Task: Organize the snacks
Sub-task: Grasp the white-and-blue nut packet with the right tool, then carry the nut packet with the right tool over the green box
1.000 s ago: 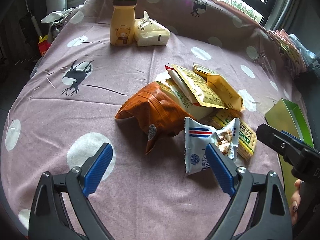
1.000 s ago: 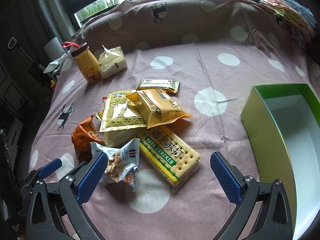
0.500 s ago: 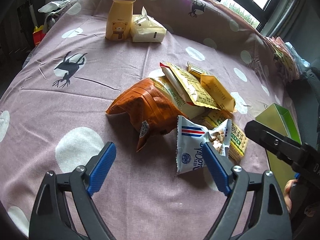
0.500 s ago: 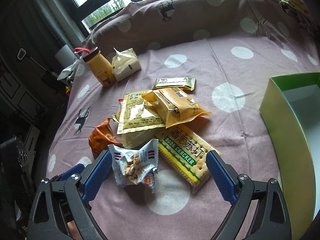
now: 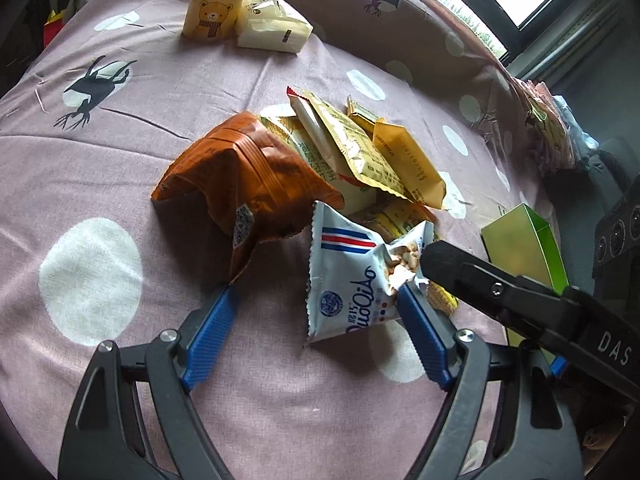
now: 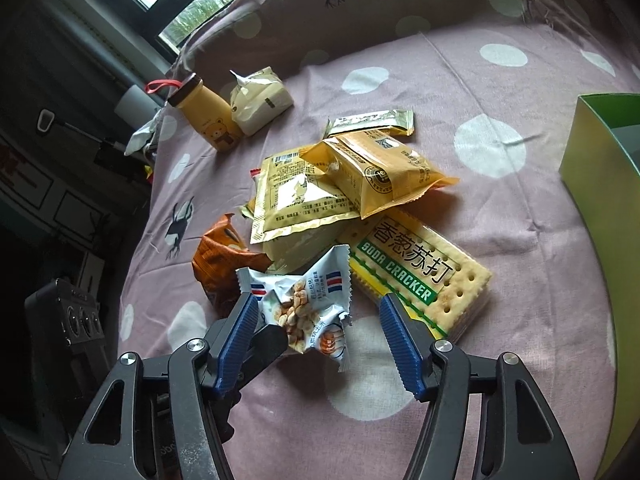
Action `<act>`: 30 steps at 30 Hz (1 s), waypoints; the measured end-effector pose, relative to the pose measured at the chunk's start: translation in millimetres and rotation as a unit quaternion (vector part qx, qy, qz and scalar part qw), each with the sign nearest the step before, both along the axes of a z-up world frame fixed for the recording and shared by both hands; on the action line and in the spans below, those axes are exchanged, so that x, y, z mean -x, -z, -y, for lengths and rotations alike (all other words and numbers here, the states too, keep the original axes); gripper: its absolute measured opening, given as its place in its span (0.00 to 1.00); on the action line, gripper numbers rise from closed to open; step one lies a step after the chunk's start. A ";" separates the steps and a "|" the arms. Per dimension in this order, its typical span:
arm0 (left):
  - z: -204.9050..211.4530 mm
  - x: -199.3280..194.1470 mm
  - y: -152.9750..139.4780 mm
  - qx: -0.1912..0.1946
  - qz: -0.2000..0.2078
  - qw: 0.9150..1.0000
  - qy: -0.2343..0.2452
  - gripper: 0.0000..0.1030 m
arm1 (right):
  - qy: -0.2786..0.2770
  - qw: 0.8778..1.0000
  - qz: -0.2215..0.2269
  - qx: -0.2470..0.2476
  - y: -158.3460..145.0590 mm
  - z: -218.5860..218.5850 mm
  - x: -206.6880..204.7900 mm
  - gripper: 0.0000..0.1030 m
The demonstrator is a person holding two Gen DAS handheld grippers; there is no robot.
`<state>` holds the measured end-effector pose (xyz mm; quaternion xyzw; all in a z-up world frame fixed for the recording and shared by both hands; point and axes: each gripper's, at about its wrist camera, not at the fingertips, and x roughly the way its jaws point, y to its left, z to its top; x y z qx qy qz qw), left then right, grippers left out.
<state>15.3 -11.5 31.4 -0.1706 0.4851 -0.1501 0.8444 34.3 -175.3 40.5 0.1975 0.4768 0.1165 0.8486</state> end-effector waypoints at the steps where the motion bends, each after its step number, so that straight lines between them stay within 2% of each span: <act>1: 1.1 0.3 -0.1 0.000 0.003 1.000 0.002 0.79 | -0.001 1.000 -0.002 -0.004 1.8 0.5 -1.2 0.64; 5: 2.5 -1.5 4.8 0.015 -0.001 1.000 0.017 0.76 | 0.003 0.999 -0.023 -0.041 13.0 3.2 -7.4 0.64; 10: 11.1 1.6 5.3 0.011 0.007 0.999 0.037 0.67 | -0.004 0.998 -0.036 -0.049 24.4 -2.9 -15.3 0.64; 13: 11.9 1.9 4.5 0.029 0.009 0.998 0.046 0.53 | -0.007 0.998 -0.034 -0.055 27.7 -4.2 -17.3 0.64; 15: 12.6 1.6 3.6 0.048 0.007 0.997 0.057 0.37 | -0.009 0.998 -0.032 -0.058 28.2 -4.1 -17.1 0.64; 22: 20.7 11.4 -11.1 0.017 0.047 0.996 0.076 0.38 | -0.013 0.998 -0.029 -0.060 23.1 -7.2 -10.6 0.62; 30: 27.6 27.9 -43.2 0.017 0.104 0.989 0.100 0.39 | -0.003 0.999 0.030 -0.032 -16.9 -7.6 15.7 0.62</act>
